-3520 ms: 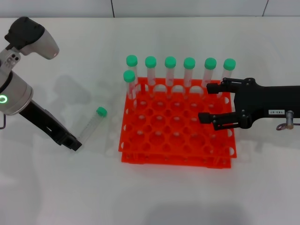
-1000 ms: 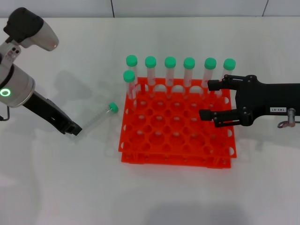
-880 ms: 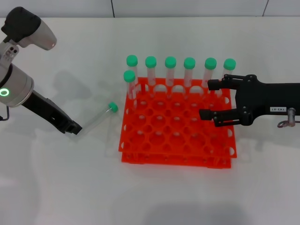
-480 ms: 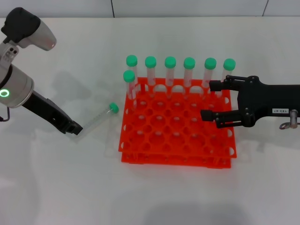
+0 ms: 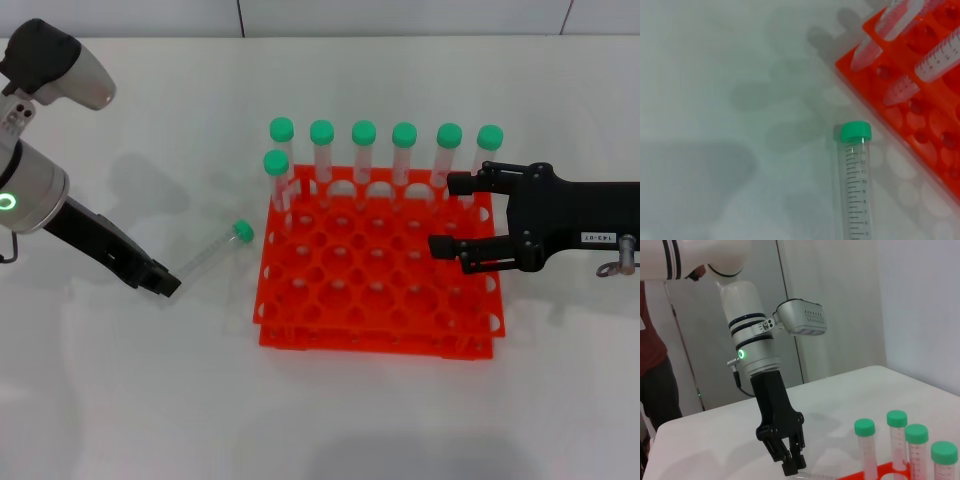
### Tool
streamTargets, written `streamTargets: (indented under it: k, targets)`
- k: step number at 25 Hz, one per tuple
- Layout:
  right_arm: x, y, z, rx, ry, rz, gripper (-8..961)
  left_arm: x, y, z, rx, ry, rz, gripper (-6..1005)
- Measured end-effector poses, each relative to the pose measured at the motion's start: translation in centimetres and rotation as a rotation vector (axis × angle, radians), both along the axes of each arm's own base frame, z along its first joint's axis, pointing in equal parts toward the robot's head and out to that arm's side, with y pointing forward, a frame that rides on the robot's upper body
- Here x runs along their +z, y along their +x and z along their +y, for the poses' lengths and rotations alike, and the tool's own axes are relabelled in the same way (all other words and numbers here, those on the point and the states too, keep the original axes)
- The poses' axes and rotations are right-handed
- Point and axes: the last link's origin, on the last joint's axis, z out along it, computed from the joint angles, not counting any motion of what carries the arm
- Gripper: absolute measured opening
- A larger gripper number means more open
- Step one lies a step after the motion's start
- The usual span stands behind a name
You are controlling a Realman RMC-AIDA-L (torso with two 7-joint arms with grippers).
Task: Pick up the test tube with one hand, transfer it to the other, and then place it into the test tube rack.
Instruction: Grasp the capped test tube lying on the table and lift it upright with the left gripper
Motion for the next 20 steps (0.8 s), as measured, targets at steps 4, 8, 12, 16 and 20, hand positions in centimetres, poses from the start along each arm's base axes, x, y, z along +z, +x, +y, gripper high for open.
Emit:
streamTargets:
  k: [4, 8, 12, 16, 20]
  targets:
    - [0.01, 0.0, 0.0, 0.0, 0.0, 0.0, 875, -0.02, -0.06, -0.07, 0.002, -0.004, 0.005, 229]
    - [0.01, -0.01, 0.0, 0.001, 0.0, 0.0, 875, -0.01, -0.15, -0.11, 0.004, -0.004, 0.007, 321]
    - [-0.01, -0.03, 0.0, 0.001, 0.0, 0.0, 874, 0.13, -0.21, -0.02, 0.004, 0.002, 0.009, 338]
    - [-0.04, -0.05, -0.01, 0.001, 0.0, 0.001, 874, 0.12, -0.24, 0.02, -0.001, 0.002, 0.016, 334]
    - [-0.06, -0.16, -0.01, 0.002, 0.0, 0.007, 874, 0.08, -0.33, 0.0, -0.006, -0.002, 0.025, 331]
